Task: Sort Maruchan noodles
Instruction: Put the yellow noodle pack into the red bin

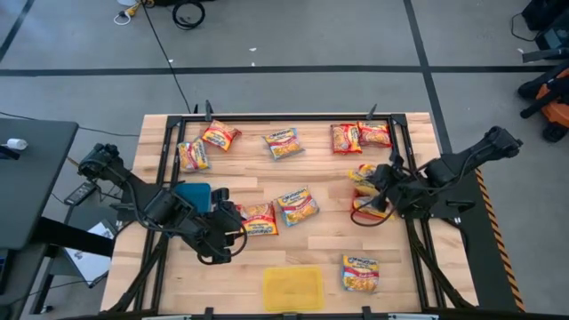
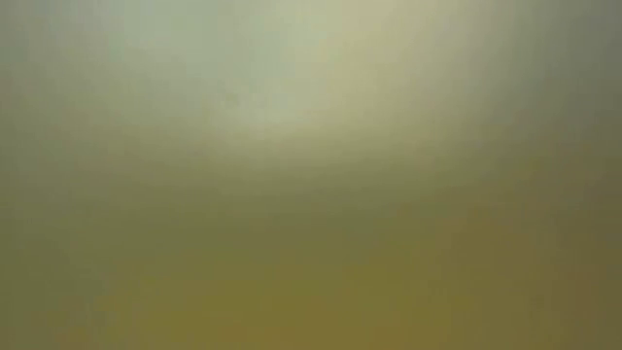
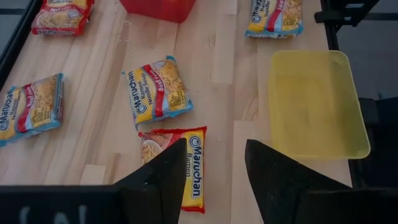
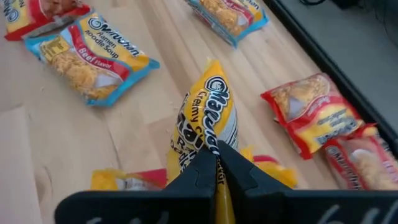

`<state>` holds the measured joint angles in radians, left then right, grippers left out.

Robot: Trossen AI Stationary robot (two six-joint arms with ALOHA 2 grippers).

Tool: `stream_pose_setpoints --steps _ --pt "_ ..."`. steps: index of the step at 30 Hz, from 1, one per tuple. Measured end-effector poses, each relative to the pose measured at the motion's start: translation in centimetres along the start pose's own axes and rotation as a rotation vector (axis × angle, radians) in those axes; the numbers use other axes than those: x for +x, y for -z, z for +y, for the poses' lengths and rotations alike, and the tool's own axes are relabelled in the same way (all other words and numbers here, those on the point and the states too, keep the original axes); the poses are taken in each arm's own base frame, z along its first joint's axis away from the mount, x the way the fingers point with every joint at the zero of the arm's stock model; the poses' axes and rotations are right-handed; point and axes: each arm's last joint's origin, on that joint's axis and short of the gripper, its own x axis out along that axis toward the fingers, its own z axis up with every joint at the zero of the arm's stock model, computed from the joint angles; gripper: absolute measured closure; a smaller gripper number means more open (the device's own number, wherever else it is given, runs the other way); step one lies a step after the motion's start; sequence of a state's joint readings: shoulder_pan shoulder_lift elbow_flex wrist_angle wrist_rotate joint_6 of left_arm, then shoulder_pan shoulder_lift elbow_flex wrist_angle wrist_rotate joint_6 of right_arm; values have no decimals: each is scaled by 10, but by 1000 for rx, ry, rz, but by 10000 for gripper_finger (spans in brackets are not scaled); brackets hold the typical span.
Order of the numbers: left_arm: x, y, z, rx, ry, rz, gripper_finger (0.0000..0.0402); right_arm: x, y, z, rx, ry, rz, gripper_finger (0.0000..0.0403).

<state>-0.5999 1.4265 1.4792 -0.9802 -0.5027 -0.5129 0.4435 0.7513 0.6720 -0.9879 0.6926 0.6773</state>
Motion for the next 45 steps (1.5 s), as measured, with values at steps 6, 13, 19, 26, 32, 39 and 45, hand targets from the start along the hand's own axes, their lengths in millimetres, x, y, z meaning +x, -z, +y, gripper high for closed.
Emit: stream_pose_setpoints --steps 6,13,19,26,32,39,45 --pt "0 0 0 0 -2 -1 235 17 16 5 77 4 -9 394" --pt "0 0 0 0 -1 -1 235 19 26 6 57 -79 139 377" --pt "0 0 0 -1 -1 -1 235 19 30 2 88 -48 191 350" --pt "0 0 0 -2 -1 -1 235 19 23 6 122 -35 79 393" --pt "0 0 0 -1 -1 -1 235 15 26 7 209 22 -2 397" --pt "-1 1 -1 4 2 0 235 8 31 15 264 11 -119 399" --pt "-3 3 -5 25 14 -1 235 26 62 19 319 25 -92 400"
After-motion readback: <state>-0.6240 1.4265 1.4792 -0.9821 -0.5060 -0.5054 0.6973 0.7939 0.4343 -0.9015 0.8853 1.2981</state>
